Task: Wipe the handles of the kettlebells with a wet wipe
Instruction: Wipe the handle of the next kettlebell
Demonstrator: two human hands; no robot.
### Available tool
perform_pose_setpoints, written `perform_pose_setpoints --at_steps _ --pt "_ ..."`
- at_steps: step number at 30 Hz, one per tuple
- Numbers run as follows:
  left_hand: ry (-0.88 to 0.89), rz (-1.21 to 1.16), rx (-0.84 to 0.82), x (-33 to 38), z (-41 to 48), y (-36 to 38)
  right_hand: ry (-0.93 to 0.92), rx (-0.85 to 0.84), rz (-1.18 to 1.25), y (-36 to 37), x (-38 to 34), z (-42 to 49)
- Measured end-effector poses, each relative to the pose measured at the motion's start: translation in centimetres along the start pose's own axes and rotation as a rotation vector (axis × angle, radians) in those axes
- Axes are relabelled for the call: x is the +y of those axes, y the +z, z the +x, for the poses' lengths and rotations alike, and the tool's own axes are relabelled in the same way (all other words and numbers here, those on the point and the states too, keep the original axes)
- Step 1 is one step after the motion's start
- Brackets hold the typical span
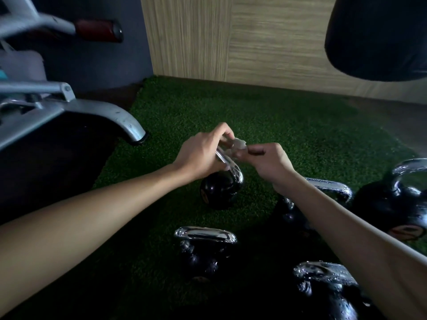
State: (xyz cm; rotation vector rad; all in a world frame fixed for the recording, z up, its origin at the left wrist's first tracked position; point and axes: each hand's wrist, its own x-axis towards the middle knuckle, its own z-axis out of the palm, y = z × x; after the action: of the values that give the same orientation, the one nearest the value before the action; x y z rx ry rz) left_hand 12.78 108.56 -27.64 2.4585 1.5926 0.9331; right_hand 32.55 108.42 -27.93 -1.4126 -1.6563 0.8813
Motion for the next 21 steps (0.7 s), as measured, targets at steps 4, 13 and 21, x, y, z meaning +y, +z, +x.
perform_pose_setpoints --at_steps 4,13,21 --pt "-0.492 -0.197 0.004 0.0 0.1 2.8 0.036 0.053 -0.02 -2.1 0.8 -0.3" --pt "-0.868 -0.278 -0.102 0.1 2.6 6.2 0.128 0.157 -0.022 -3.3 2.9 0.3" --pt "-0.747 -0.306 -0.115 -2.9 -1.2 4.8 0.168 0.123 -0.023 -2.1 4.6 1.7"
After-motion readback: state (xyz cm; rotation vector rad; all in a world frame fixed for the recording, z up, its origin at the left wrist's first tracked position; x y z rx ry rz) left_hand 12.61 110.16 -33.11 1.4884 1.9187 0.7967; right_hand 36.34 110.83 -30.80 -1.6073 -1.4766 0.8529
